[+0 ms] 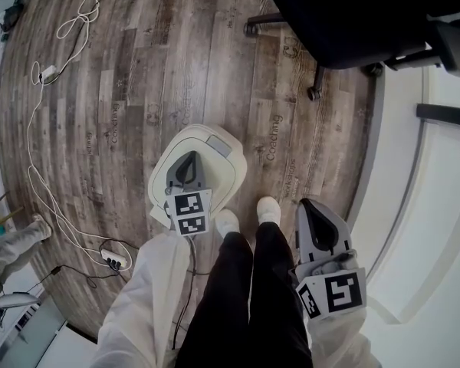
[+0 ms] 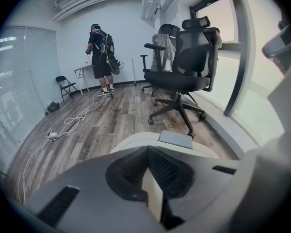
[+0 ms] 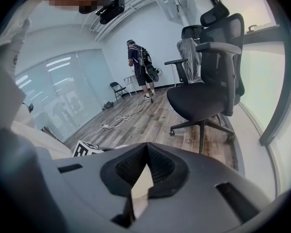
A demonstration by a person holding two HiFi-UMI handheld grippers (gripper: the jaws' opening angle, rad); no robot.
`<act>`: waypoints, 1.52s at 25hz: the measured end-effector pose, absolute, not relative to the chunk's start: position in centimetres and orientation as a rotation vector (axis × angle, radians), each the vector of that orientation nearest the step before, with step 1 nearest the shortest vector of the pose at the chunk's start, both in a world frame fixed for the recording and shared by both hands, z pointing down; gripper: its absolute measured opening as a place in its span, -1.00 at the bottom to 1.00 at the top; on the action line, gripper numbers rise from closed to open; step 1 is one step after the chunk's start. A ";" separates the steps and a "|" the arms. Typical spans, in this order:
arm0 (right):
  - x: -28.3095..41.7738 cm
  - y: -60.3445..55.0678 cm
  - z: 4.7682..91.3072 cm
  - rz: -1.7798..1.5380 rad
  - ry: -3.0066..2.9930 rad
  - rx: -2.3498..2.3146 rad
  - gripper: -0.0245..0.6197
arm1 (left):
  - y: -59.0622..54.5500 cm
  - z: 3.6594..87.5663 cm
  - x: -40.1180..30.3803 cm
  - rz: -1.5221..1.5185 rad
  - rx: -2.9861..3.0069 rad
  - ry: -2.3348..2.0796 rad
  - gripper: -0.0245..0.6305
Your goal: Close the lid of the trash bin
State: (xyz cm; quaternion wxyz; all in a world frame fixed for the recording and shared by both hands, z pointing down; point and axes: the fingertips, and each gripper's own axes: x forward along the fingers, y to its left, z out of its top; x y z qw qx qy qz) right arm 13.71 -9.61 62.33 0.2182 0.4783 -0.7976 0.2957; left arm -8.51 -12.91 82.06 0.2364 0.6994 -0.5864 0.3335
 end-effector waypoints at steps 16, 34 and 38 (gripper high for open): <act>12.7 -8.7 58.9 0.729 -2.276 1.290 -0.85 | -11.1 76.1 -8.1 0.762 1.888 -1.650 -0.91; 6.7 -6.0 46.5 0.588 -2.429 1.164 -0.85 | -3.5 56.5 -14.0 0.624 1.826 -1.871 -0.91; 5.8 -5.3 43.0 0.551 -2.445 1.138 -0.85 | -2.2 51.1 -15.0 0.580 1.831 -1.909 -0.91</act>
